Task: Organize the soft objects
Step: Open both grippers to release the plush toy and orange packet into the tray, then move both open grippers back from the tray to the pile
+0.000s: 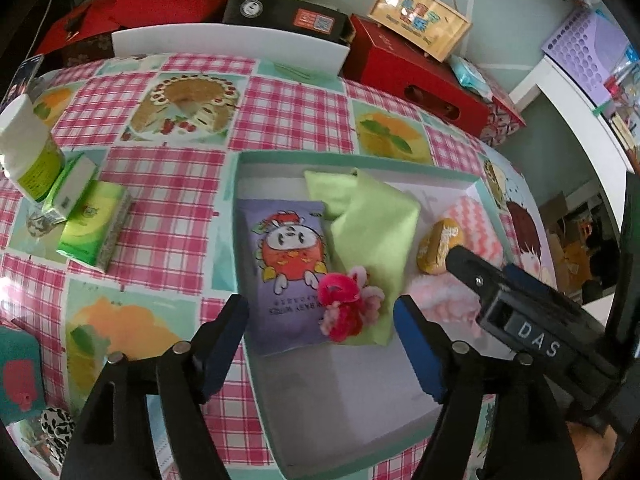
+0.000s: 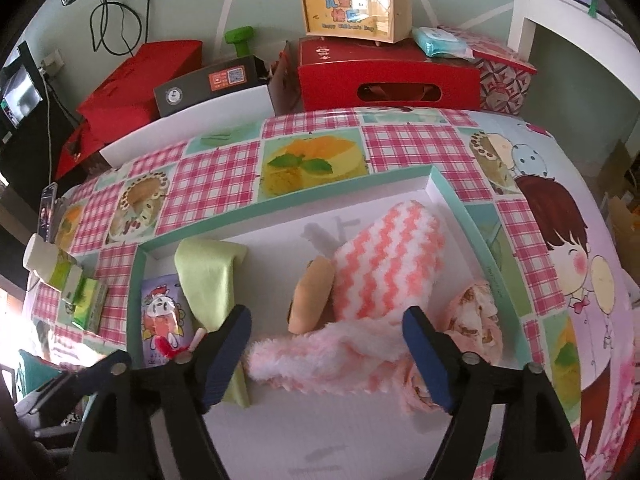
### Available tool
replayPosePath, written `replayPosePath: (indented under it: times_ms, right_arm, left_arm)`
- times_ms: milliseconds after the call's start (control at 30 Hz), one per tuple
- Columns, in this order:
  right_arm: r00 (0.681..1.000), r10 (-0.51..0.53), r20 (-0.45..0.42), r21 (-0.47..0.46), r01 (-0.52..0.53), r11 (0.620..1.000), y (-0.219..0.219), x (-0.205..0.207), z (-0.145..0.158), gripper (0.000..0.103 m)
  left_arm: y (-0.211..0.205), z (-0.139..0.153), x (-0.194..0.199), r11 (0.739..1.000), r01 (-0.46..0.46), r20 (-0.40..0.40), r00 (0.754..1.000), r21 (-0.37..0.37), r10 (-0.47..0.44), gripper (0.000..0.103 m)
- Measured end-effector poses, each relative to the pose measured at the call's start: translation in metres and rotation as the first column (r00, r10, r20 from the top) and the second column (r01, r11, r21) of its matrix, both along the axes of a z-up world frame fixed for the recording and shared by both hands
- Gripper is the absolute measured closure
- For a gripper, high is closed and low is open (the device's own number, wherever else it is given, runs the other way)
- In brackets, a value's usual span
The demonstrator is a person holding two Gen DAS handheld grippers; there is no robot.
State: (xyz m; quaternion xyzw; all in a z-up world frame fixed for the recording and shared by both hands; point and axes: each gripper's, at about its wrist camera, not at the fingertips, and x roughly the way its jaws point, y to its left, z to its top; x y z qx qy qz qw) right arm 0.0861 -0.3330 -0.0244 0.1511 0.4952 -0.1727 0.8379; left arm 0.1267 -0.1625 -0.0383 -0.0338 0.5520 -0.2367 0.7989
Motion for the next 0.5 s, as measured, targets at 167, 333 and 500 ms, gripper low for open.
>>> replayPosePath:
  times_ms: [167,333,500]
  right_arm:
    - [1.0,-0.013,-0.008,-0.007,0.013,1.0,-0.003,-0.002,-0.001,0.015]
    - [1.0,0.002,-0.01,-0.038,-0.003,0.999,0.001,0.0,0.0,0.0]
    - [1.0,0.016,-0.008,-0.039,-0.016,0.999,0.004,0.0,-0.001,0.0]
  left_arm:
    - [0.009,0.004,0.004,0.999,-0.052,0.035,0.998,0.004,0.052,0.013]
    - [0.018,0.005,0.008,0.995,-0.098,0.068,0.993,0.002,0.098,0.008]
    - [0.026,0.008,0.009,0.991,-0.13,0.107,0.986,-0.005,0.13,0.006]
